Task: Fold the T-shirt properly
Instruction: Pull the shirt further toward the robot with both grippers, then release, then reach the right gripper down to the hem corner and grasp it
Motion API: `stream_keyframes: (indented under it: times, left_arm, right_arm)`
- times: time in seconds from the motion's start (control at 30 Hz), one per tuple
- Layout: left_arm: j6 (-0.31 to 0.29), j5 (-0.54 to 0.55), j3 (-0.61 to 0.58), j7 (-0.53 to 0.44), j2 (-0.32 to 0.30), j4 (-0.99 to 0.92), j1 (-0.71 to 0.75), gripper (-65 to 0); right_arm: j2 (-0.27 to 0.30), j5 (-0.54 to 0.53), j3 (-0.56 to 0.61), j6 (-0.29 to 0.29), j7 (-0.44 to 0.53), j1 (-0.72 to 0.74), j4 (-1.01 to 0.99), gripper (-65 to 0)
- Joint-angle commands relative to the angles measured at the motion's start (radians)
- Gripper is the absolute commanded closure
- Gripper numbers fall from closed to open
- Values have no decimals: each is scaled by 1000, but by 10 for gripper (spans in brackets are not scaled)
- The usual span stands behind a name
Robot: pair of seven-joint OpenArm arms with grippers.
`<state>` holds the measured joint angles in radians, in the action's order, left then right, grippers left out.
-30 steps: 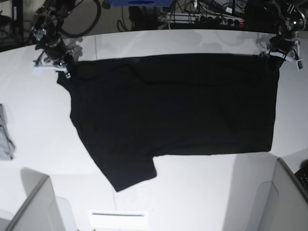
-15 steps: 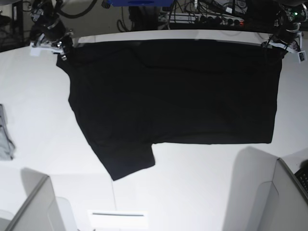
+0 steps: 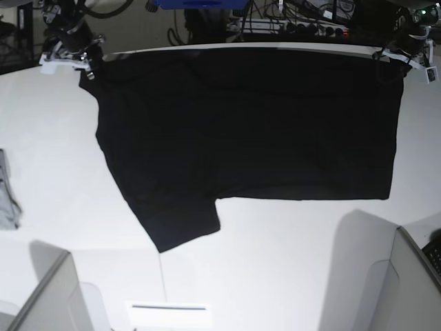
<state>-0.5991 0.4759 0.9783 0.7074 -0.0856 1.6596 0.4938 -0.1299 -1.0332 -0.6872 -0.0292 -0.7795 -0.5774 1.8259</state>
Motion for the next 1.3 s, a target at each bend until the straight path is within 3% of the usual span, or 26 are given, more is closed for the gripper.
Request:
stream_keyframes:
  times: [0.0,0.33,0.4,0.47,0.53,0.6,0.73,0.87,1.0,1.17,1.27]
  left_arm:
    - [5,10,9,-21,-13,14,6,0]
    - [5,5,11,-22,7,20,6,0]
    - [5,8,11,-22,7,20,6,-120]
    - [5,10,11,-22,7,20,6,-237]
    - [5,10,14,-24,5,20,6,-286]
    - [5,7,44,-24,5,20,-2,-290]
    - [5,5,138,-22,0,15,-36,-290]
    - [5,4,224,-21,-9,20,-62,-290]
    - [5,2,245,-21,-85,18,-80,-290]
    - [5,-107,242,-21,-127,61,-126,-283]
    - [-2,-194,236,-21,-125,95,-169,-189]
  right_arm:
    - [9,-16,-2,5,16,-8,15,0]
    - [9,-16,-6,5,16,-5,19,0]
    - [9,-17,-6,5,16,-6,19,-14]
    - [9,-17,-7,5,16,-10,19,-150]
    - [9,-17,-9,5,16,-10,19,-270]
    - [11,-17,-30,5,16,-11,19,-332]
    - [16,-16,-107,5,16,-3,19,-333]
    - [80,-12,-128,4,16,17,19,-333]
    - [140,-9,-122,4,16,84,15,-333]
    - [215,-9,-50,4,-85,224,10,-333]
    - [223,-8,13,4,-126,305,2,-333]
